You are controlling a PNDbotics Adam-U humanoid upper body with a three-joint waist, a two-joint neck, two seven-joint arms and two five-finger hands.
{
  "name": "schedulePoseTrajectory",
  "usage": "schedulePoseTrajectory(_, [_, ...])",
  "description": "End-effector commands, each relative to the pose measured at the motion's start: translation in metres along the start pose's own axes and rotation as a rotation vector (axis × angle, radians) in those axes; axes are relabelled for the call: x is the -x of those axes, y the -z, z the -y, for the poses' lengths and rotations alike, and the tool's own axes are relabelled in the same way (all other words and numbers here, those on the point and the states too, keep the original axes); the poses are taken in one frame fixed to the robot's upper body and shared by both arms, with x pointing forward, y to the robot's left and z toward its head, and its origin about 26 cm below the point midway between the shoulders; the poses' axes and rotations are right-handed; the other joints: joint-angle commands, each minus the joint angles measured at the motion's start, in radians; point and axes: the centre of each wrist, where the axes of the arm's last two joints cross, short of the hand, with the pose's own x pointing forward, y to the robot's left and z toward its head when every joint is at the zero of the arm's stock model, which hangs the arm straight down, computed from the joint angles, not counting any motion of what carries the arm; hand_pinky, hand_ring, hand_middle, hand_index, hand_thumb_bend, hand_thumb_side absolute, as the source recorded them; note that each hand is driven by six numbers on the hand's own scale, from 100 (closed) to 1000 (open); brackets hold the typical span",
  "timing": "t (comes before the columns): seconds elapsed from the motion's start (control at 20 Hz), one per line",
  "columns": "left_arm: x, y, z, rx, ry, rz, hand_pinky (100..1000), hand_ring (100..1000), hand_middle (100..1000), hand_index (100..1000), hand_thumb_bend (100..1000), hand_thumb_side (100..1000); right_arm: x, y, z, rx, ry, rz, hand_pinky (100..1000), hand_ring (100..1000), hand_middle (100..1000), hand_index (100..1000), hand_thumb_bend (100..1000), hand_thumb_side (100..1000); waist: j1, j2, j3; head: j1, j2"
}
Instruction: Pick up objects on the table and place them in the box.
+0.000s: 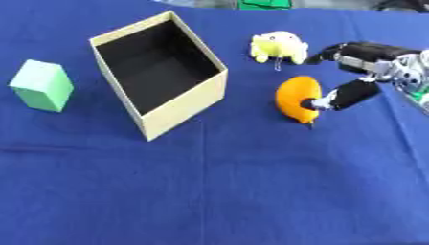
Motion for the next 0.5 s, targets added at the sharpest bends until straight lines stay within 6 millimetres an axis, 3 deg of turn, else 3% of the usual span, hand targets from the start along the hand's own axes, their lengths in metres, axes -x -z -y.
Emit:
schedulePoseTrajectory(0.05, [-0.0043,0.0075,-0.0057,-0.011,0.005,0.034,525,694,718,813,248,1000,0.0049,-0.0025,0.0093,0.022,-0.019,-0.016,894,967,877,943,462,606,0.004,-0.017,0.0,-0.004,-0.015])
schedulePoseTrajectory(0.5, [-0.0045,0.0075,-0.0054,-0.011,0.003,0.033,524,694,718,812,242,1000,0.0058,0.0002,0.0076,0.011,-0.007,-0.014,889,966,858,927,439,603,0.002,-0.015,-0.001,-0.003,-0.017])
